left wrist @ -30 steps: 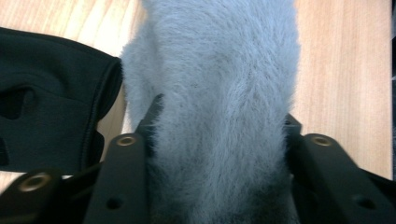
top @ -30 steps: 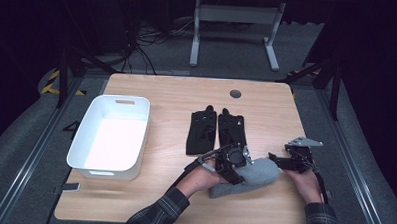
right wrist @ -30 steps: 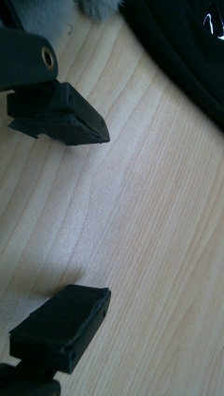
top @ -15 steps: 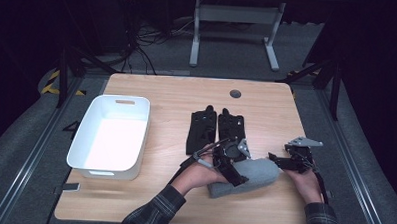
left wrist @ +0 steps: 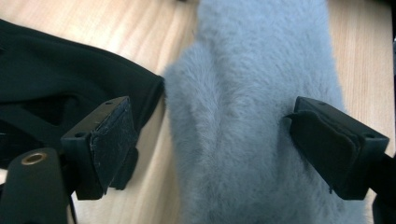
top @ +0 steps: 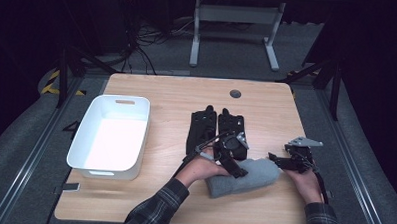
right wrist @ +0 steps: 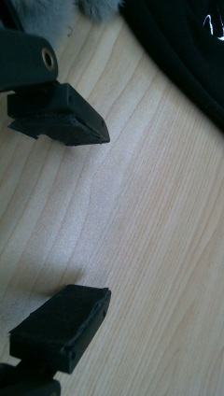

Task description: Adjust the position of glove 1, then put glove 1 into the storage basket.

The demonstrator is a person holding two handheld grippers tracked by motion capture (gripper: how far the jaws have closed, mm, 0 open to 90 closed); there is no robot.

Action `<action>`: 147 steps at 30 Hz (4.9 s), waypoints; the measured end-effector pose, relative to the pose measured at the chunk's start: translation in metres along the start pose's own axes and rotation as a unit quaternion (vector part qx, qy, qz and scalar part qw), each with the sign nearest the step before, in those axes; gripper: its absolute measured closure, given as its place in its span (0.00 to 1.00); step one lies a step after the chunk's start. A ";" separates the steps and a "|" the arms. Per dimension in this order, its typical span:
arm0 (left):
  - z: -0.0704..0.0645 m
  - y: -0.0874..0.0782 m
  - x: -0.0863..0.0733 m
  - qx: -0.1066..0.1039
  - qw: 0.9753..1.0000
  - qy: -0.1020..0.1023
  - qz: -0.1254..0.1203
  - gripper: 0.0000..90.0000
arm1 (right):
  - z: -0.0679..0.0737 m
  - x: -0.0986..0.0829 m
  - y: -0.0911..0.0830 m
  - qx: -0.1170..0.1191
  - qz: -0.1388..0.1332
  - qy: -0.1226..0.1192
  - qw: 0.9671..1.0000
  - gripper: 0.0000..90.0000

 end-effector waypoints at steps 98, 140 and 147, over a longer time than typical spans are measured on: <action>0.051 -0.174 -0.012 0.075 0.987 -0.124 -0.068 0.78 | -0.001 -0.001 0.001 -0.006 0.006 0.000 1.000 0.17; 0.125 -0.325 -0.169 0.247 0.914 -0.301 -0.112 0.78 | -0.001 -0.001 0.001 -0.006 0.006 0.001 1.000 0.17; 0.140 -0.314 -0.191 0.246 0.906 -0.330 -0.097 0.78 | -0.001 -0.001 0.001 -0.006 0.006 0.001 1.000 0.17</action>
Point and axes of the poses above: each handheld gripper's, and its own axes: y roughly forward along the jaws, x roughly out of its top, z roughly to its left, the point moved 10 cm from there along y, roughly forward along the jaws, and after that the axes turned 11 degrees about -z, right-handed, at the moved point
